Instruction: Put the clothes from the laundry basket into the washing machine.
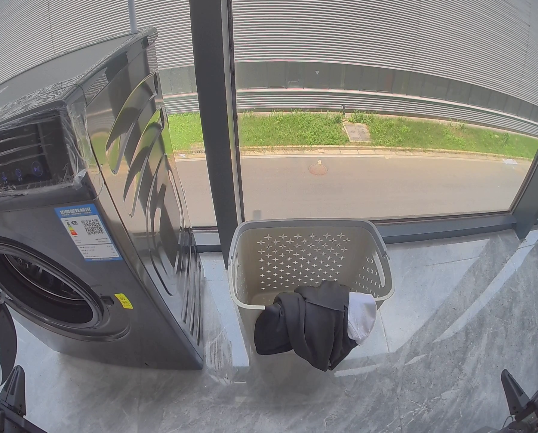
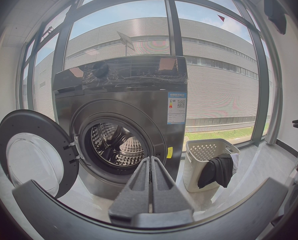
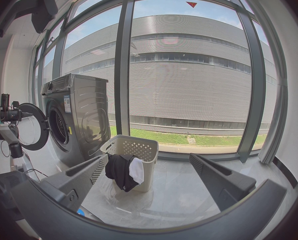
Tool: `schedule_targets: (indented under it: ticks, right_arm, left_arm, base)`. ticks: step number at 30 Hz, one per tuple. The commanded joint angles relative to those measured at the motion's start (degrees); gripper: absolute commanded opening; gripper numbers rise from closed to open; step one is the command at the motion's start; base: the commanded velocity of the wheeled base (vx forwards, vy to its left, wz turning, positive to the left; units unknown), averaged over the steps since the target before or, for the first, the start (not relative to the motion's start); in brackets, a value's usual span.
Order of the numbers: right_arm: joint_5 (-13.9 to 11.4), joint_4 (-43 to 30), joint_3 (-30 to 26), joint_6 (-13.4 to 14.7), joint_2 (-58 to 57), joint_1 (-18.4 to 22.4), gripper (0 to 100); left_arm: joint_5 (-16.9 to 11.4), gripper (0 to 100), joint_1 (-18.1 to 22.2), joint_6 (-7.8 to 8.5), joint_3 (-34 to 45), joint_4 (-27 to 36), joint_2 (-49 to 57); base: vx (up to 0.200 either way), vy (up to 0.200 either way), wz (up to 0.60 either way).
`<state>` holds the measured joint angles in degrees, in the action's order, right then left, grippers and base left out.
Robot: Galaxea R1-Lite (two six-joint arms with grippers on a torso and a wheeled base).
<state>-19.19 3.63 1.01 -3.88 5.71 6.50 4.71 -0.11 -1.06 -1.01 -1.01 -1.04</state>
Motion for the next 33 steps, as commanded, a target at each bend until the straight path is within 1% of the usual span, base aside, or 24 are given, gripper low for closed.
schedule_targets:
  ticks: [1,2,3,4,6,7,8,9,10,11,12,15,16,17,18,21,23,24,25,27,29,31,32,33]
  right_arm:
    - [-0.1,0.1,-1.0,-1.4,0.1,0.0,100]
    - [-0.2,0.3,-0.9,-1.7,0.1,0.0,100]
    - [-0.1,1.0,0.0,-2.7,0.0,0.0,100]
    - [-0.1,1.6,2.2,-2.5,0.3,0.0,100]
    - [0.0,1.6,7.7,-1.7,1.2,0.0,100]
    - [0.0,1.2,13.5,-0.4,4.0,0.0,100]
    - [-0.1,0.8,16.9,0.4,6.7,0.0,100]
    - [-0.1,0.7,17.5,0.5,7.1,0.0,100]
    - [-0.9,-2.4,24.6,1.0,12.6,-0.1,100]
    - [-1.5,-4.3,27.1,0.8,15.1,-0.4,100]
    - [-3.0,-6.0,28.9,0.1,18.1,-0.8,100]
    - [-9.0,-6.6,29.5,-3.3,27.2,-2.0,100]
    - [-9.0,-6.6,29.5,-3.3,27.2,-2.0,100]
    - [-11.0,-6.1,29.8,-5.2,34.1,-4.0,100]
    - [-11.0,-5.6,30.4,-5.5,38.0,-5.7,100]
    - [-10.3,-2.8,31.9,-5.4,48.6,-11.0,100]
    - [-10.2,-1.2,32.4,-5.5,54.9,-12.9,100]
    - [-10.2,-0.6,32.4,-5.7,56.7,-13.6,100]
    - [-10.3,1.9,32.0,-5.6,61.4,-16.4,100]
    - [-10.2,4.6,31.4,-5.5,65.5,-18.7,100]
    - [-10.1,9.3,30.4,-5.2,70.6,-19.7,100]
    - [-10.1,13.2,29.8,-4.9,74.2,-19.8,100]
    - [-9.9,16.3,29.8,-4.9,77.6,-19.7,100]
    - [-9.5,17.9,30.3,-4.9,80.3,-19.5,100]
  left_arm:
    - [0.0,0,0.0,-0.35,0.3,-0.1,0.7]
    - [0.0,0,-0.1,-0.43,0.3,-0.2,0.7]
    - [0.0,0,-0.1,-1.05,0.3,-0.2,0.7]
    - [0.0,0,0.0,-1.66,0.3,-0.2,0.7]
    - [0.0,0,0.0,-2.28,0.3,-0.2,0.7]
    - [0.0,0,-0.1,-2.28,0.3,-0.2,0.7]
    - [0.0,0,0.0,-2.28,0.3,-0.3,0.7]
    - [0.0,0,0.0,-2.28,0.3,-0.3,0.7]
    - [0.0,0,-0.1,-2.28,0.4,-0.3,0.7]
    - [0.0,0,-0.1,-2.28,0.4,-0.3,0.7]
    - [0.0,0,-0.1,-2.28,0.3,-0.3,0.7]
    - [0.0,0,-0.1,-2.28,0.4,-0.3,0.7]
    - [0.0,0,-0.1,-2.28,0.4,-0.3,0.7]
    - [0.0,0,0.0,-2.28,0.4,-0.3,0.7]
    - [0.0,0,0.0,-2.37,0.4,-0.3,0.7]
    - [0.0,0,0.0,-2.37,0.4,-0.3,0.7]
    - [0.0,0,-0.1,-2.37,0.4,-0.3,0.7]
    - [0.0,0,0.0,-2.37,0.3,-0.3,0.7]
    - [0.0,0,-0.1,-2.37,0.4,-0.3,0.7]
    - [0.0,0,0.0,-2.37,0.4,-0.3,0.7]
    - [0.0,0,0.0,-2.37,0.4,-0.3,0.7]
    - [0.0,0,-0.1,-2.37,0.4,-0.3,0.7]
    - [0.0,0,0.0,-2.37,0.4,-0.3,0.7]
    - [0.0,0,0.0,-2.46,0.4,-0.2,0.7]
  base:
    - [0.000,0.000,0.00]
    - [0.000,0.000,0.00]
    - [0.000,0.000,0.00]
    - [0.000,0.000,0.00]
    - [0.000,0.000,0.00]
    - [0.000,0.000,0.00]
    - [0.000,0.000,0.00]
    - [0.000,0.000,0.00]
    - [0.000,0.000,0.00]
    - [0.000,0.000,0.00]
    - [0.000,0.000,0.00]
    - [0.000,0.000,0.00]
    - [0.000,0.000,0.00]
    - [0.000,0.000,0.00]
    - [0.000,0.000,0.00]
    - [0.000,0.000,0.00]
    - [0.000,0.000,0.00]
    - [0.000,0.000,0.00]
    - [0.000,0.000,0.00]
    - [0.000,0.000,0.00]
    - [0.000,0.000,0.00]
    - [0.000,0.000,0.00]
    - [0.000,0.000,0.00]
    - [0.000,0.000,0.00]
